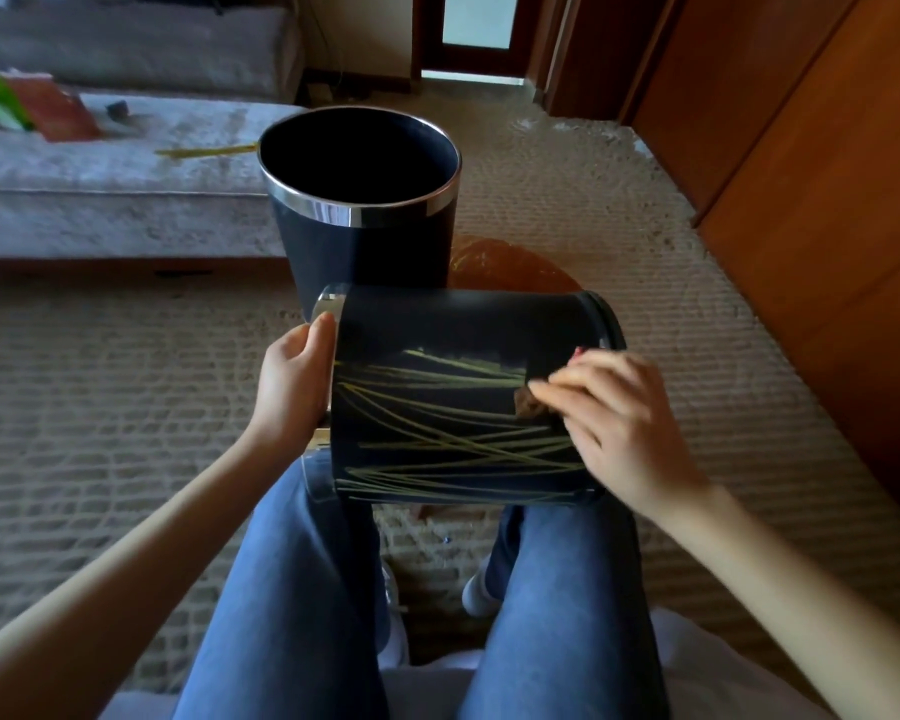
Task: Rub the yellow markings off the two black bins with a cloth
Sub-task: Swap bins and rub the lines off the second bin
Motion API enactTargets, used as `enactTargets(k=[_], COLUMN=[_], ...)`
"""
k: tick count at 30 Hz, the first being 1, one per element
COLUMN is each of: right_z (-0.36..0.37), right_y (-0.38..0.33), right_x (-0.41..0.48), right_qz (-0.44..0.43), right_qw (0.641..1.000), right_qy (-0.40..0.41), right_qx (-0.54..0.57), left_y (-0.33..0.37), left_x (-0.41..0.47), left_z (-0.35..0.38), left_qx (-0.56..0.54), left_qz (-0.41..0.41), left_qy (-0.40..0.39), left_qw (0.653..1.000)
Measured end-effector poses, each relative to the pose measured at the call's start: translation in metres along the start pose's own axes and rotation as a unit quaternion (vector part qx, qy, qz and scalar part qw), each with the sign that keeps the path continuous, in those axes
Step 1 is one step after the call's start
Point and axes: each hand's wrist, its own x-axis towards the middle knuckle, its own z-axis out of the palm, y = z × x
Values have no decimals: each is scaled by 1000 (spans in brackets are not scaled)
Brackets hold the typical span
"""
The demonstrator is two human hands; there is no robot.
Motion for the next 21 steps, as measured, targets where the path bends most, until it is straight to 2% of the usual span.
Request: enactTargets(k=[5,7,13,17,21], right_z=[20,27,7,2,23], right_y=[34,37,-15,-32,-13], right_x=[75,85,26,-2,55], right_qz=[115,135,34,-51,23], right_qw=[991,987,999,998,999], right_qy=[-64,-86,-3,-17,-7], right_qx=[-36,-32,-18,-30,-36], left_y=[-1,1,0,1,0], left_x=[-5,-4,4,8,-3], left_z=[0,0,1,1,0], left_qx=[7,11,10,13,17], left_qz=[-6,-16,-18,-22,-23], left_qy=[7,7,12,9,16], left_qw=[1000,1000,1000,1000,999])
